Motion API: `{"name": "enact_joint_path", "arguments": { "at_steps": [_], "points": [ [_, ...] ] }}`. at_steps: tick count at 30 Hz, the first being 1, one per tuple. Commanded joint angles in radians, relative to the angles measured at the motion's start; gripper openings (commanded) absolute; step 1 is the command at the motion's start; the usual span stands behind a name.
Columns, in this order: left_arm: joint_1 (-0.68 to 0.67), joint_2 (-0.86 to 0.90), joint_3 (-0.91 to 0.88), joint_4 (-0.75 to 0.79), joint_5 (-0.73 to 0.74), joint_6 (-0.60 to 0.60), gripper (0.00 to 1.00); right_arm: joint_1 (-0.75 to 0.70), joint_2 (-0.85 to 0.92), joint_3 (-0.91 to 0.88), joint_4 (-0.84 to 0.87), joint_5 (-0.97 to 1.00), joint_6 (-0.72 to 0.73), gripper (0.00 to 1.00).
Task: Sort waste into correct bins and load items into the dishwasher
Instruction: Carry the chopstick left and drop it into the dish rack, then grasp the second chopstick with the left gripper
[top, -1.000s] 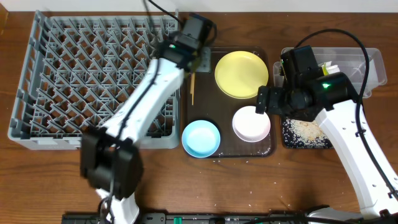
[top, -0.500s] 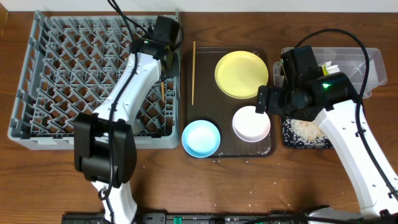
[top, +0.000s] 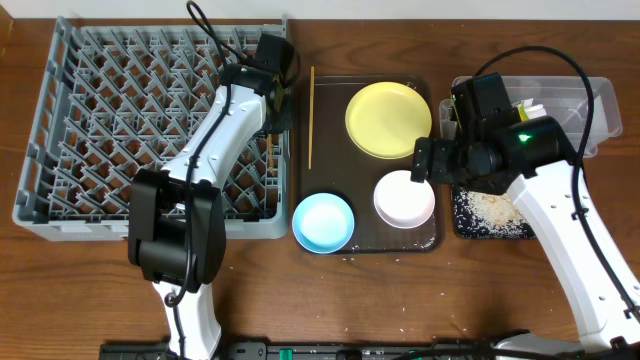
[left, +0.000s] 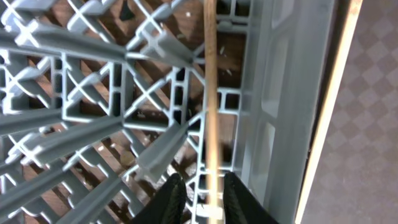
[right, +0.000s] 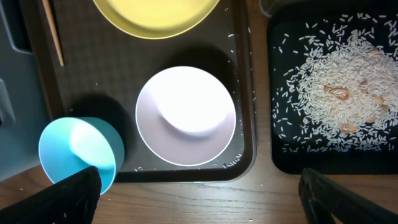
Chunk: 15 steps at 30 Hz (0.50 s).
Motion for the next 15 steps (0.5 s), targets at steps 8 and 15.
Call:
{"name": "enact_joint_path", "arguments": {
  "at_steps": [8,15],
  "points": [
    [-0.013,-0.139,0.036,-0.032,0.048,0.013,0.29,-0.011,0.007,0.011,0.002,0.018,0.003,0.99],
    [-0.107,-0.134,0.018,0.062,0.105,0.041,0.29,-0.011,0.007,0.011,0.003,0.018,0.003,0.99]
  ]
}}
